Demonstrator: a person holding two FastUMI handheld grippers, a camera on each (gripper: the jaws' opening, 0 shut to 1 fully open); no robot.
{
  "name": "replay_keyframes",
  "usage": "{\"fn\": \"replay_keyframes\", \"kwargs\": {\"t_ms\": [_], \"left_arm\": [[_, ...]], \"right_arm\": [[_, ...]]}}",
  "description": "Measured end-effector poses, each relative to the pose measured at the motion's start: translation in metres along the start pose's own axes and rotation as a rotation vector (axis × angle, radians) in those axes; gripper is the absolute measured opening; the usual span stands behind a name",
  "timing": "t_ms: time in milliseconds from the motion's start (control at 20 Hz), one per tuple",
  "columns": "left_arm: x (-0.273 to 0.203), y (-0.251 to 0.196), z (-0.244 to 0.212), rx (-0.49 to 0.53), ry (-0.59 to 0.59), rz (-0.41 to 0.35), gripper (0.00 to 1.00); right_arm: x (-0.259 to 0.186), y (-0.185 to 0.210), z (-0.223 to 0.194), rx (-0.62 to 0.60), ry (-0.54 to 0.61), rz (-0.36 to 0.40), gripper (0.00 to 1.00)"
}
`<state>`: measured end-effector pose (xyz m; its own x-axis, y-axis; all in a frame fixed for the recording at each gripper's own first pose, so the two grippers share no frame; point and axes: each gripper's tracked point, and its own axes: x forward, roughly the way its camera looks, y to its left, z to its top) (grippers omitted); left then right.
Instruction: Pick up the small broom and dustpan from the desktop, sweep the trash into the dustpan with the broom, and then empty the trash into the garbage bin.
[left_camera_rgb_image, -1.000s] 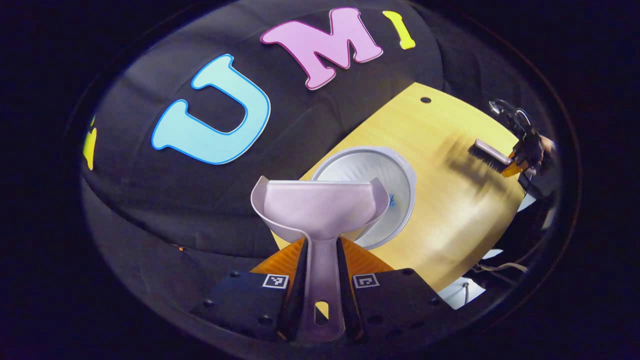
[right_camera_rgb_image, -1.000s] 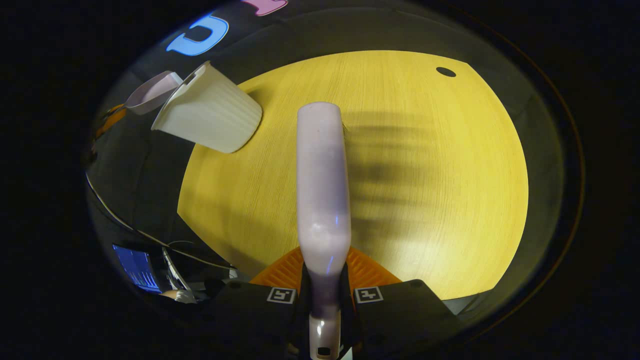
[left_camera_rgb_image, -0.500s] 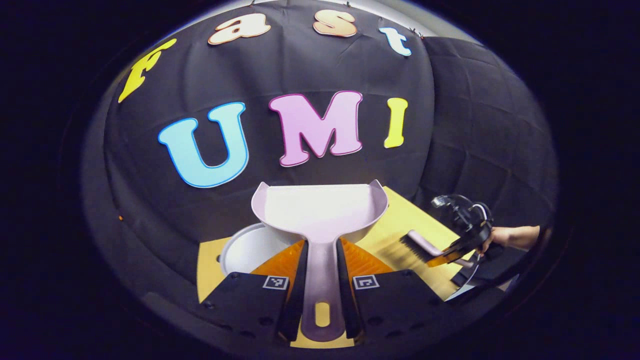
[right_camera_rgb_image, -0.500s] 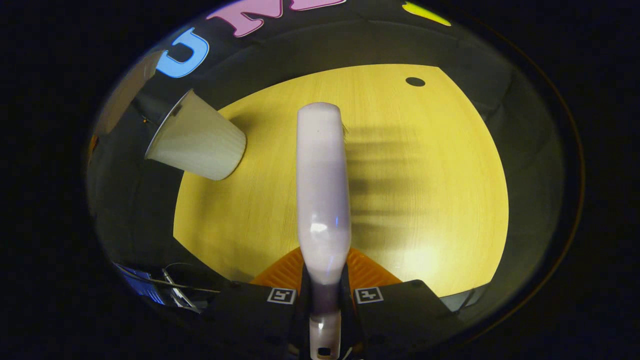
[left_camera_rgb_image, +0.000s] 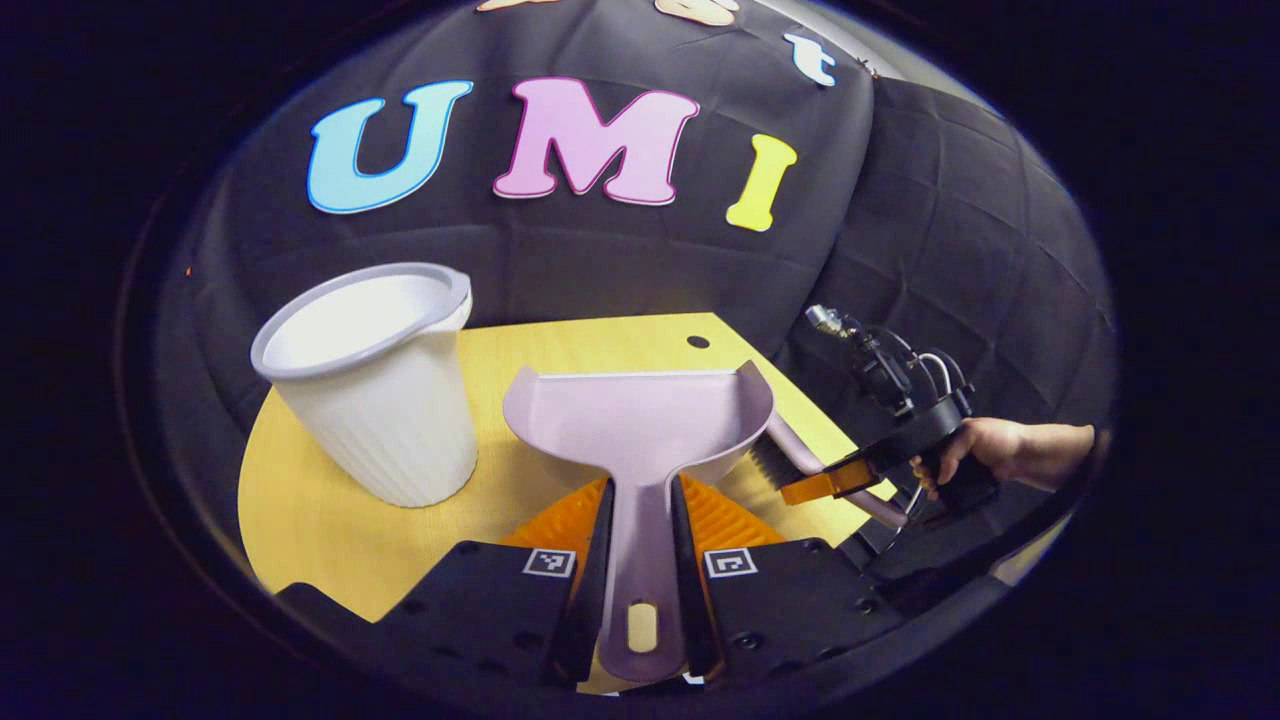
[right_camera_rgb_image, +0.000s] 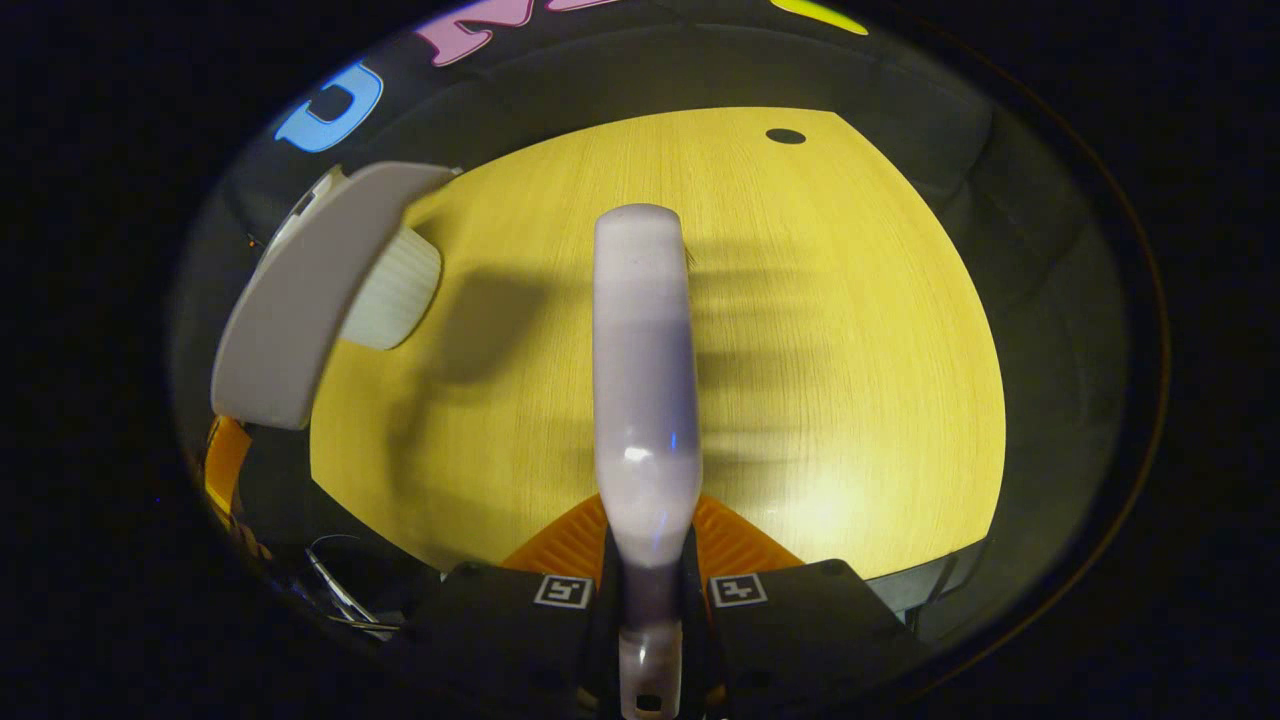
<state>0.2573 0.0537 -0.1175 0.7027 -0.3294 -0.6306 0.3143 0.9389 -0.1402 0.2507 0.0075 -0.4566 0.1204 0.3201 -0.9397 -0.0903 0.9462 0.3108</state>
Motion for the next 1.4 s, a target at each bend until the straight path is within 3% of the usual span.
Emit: {"fn": "replay_keyframes", "kwargs": {"t_ms": [150,350,500,800,850,900,950,1000,1100,1150,1200,1250,1400], "left_arm": [[0.027,0.01,-0.043,0.015,0.04,0.095,0.31],[0.047,0.001,-0.07,-0.084,0.069,0.101,0.31],[0.059,-0.002,-0.082,-0.092,0.081,0.143,0.31],[0.069,-0.002,-0.096,-0.127,0.123,0.191,0.33],[0.069,-0.004,-0.094,-0.131,0.122,0.195,0.32],[0.069,-0.005,-0.089,-0.134,0.115,0.19,0.32],[0.068,-0.006,-0.087,-0.139,0.114,0.173,0.33],[0.068,-0.011,-0.087,-0.148,0.12,0.152,0.33],[0.07,-0.009,-0.088,-0.169,0.123,0.17,0.43],[0.066,-0.011,-0.089,-0.179,0.12,0.175,0.49],[0.061,-0.01,-0.087,-0.182,0.107,0.183,0.56],[0.055,-0.009,-0.08,-0.175,0.083,0.198,0.61],[0.03,-0.014,-0.045,-0.154,-0.006,0.226,0.72]], "right_arm": [[0.027,0.009,-0.016,0.021,0.059,0.01,0.29],[0.045,0.012,-0.025,-0.055,0.107,-0.059,0.29],[0.051,0.013,-0.025,-0.072,0.107,-0.112,0.29],[0.047,0.017,-0.029,-0.12,0.125,-0.125,0.29],[0.042,0.02,-0.031,-0.126,0.133,-0.121,0.24],[0.038,0.021,-0.03,-0.133,0.134,-0.115,0.32],[0.038,0.019,-0.03,-0.14,0.13,-0.11,0.31],[0.036,0.02,-0.029,-0.144,0.126,-0.101,0.37],[0.037,0.02,-0.026,-0.143,0.124,-0.088,0.41],[0.035,0.021,-0.025,-0.14,0.12,-0.082,0.36],[0.035,0.021,-0.021,-0.135,0.109,-0.074,0.43],[0.027,0.019,-0.017,-0.136,0.091,-0.073,0.61],[0.001,0.016,-0.002,-0.159,0.004,-0.068,0.82]]}}
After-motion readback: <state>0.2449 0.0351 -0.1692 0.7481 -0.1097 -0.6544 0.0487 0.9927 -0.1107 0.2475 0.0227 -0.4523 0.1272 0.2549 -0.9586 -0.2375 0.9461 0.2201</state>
